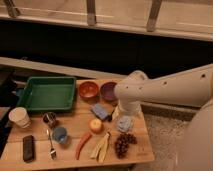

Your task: Place apple in metal cup

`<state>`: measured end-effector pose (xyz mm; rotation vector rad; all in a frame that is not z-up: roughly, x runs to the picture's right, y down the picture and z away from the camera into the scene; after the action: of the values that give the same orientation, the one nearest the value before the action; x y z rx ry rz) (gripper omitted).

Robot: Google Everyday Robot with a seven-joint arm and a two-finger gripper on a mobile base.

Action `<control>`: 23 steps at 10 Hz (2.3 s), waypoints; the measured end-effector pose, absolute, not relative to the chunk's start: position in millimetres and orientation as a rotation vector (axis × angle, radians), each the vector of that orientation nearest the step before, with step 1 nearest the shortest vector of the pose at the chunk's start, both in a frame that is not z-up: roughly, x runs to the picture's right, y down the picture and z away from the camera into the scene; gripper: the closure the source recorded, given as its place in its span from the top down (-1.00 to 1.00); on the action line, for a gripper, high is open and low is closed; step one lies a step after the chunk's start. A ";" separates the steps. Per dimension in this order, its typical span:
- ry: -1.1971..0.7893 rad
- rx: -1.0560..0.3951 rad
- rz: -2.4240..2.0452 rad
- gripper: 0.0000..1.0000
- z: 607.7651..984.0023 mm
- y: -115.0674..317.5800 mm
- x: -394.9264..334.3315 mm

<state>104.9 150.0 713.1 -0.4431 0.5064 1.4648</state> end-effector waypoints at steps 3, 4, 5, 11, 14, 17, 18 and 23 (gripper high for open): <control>0.469 -0.469 1.333 0.60 702.3 179.9 37.7; 0.458 -0.465 1.305 0.60 698.6 183.9 20.7; 0.457 -0.463 1.297 0.60 697.5 185.1 16.7; 0.472 -0.489 1.282 0.60 713.9 180.8 12.1; 0.420 -0.501 1.290 0.60 710.9 151.6 -1.8; 0.372 -0.515 1.293 0.60 707.1 130.6 -9.4; 0.352 -0.537 1.291 0.60 708.1 122.5 -13.8; 0.255 -0.712 1.277 0.60 734.4 114.4 -46.3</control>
<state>-46.3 114.4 734.4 -0.7119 0.2554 1.2771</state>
